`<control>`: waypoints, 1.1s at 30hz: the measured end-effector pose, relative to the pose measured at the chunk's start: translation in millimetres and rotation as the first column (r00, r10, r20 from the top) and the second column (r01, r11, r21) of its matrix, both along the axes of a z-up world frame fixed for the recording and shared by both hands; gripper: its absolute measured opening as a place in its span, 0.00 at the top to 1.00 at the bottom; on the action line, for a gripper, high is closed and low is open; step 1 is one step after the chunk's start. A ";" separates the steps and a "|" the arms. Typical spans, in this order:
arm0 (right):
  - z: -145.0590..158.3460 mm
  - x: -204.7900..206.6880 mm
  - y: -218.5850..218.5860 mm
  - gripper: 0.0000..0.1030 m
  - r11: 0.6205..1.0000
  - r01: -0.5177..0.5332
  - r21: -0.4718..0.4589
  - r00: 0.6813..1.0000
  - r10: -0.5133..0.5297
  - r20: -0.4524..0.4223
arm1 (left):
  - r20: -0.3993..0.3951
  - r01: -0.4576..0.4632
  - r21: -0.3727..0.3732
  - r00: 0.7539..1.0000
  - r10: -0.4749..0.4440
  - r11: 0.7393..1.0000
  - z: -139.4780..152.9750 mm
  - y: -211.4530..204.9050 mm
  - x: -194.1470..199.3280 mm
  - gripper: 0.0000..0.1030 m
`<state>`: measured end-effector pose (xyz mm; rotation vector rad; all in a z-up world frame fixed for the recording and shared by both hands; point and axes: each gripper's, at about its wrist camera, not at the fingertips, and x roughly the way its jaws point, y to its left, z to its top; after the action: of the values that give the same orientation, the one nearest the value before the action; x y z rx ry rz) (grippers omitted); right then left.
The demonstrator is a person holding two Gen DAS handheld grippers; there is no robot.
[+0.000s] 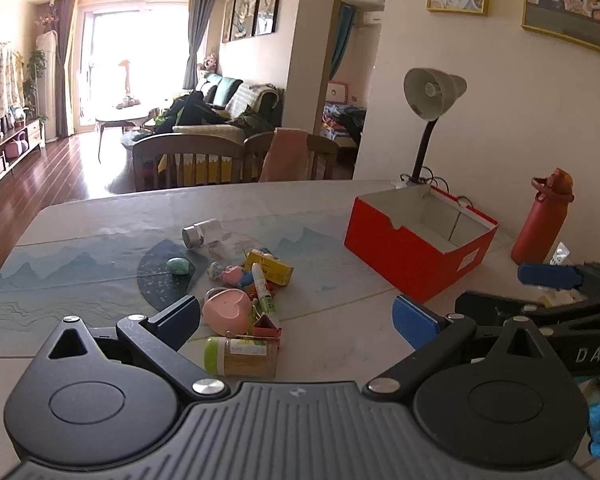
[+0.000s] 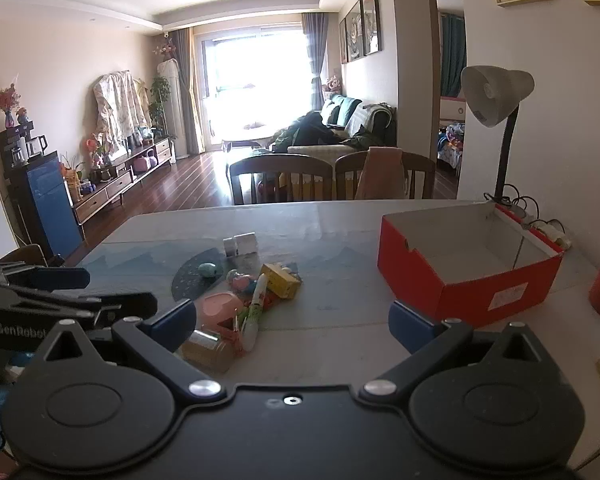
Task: Organize rigid objects
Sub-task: 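Grasp the green-capped toothpick jar with the left tool while the right tool grasps the pink binder clip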
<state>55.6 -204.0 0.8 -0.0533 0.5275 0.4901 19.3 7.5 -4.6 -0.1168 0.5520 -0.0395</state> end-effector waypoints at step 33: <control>-88.9 130.0 86.8 0.19 0.919 -0.387 -0.073 0.895 0.356 -0.267 | -0.160 -0.165 0.092 0.971 0.178 0.982 -132.3 15.3 91.1 0.00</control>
<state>185.6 -117.2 -88.1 -0.2184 0.8014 0.8473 110.4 22.8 -136.9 -0.0919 0.7089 0.1621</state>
